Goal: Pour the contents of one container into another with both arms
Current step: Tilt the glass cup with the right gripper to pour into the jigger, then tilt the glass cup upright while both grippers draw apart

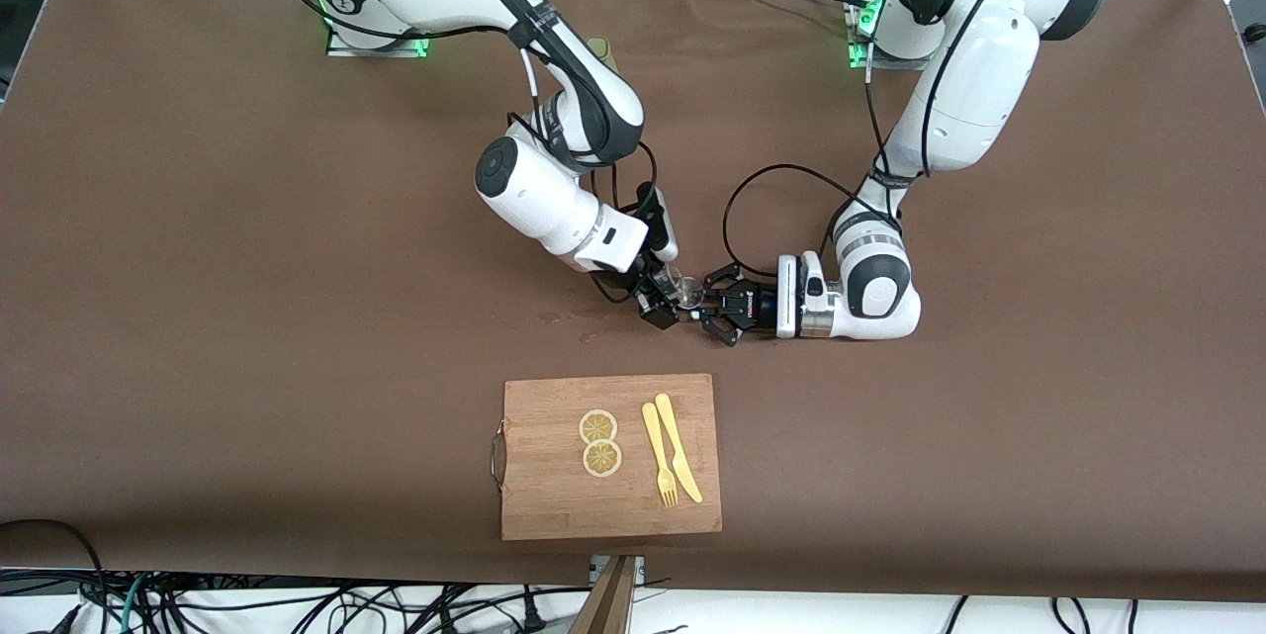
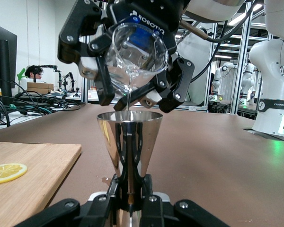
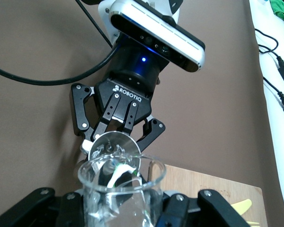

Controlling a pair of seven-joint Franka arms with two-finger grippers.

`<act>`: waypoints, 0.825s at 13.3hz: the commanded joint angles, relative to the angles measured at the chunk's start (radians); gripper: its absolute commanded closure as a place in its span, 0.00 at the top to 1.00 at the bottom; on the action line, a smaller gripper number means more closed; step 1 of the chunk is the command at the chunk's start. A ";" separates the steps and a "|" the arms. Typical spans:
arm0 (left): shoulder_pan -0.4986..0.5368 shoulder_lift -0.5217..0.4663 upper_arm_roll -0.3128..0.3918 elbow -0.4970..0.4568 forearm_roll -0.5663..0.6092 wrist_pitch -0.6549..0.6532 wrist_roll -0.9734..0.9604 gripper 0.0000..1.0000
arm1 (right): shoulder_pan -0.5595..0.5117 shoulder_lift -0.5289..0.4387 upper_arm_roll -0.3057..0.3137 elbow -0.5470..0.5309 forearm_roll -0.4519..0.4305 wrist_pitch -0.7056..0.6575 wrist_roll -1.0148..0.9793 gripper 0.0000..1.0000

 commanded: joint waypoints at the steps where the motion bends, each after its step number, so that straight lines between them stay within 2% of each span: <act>1: -0.009 -0.014 0.000 -0.004 -0.014 0.027 0.048 0.00 | 0.014 -0.007 -0.009 -0.017 -0.033 0.036 0.019 0.00; 7: -0.009 -0.012 -0.002 -0.004 -0.015 0.027 0.059 0.00 | 0.011 -0.007 -0.007 -0.021 -0.017 0.040 0.026 0.00; 9: -0.009 -0.012 0.000 -0.004 -0.015 0.027 0.059 0.00 | 0.008 -0.010 -0.006 -0.023 -0.015 0.034 0.087 0.00; 11: -0.009 -0.012 0.000 -0.004 -0.015 0.027 0.059 0.00 | 0.002 -0.017 -0.004 -0.021 0.018 0.030 0.104 0.00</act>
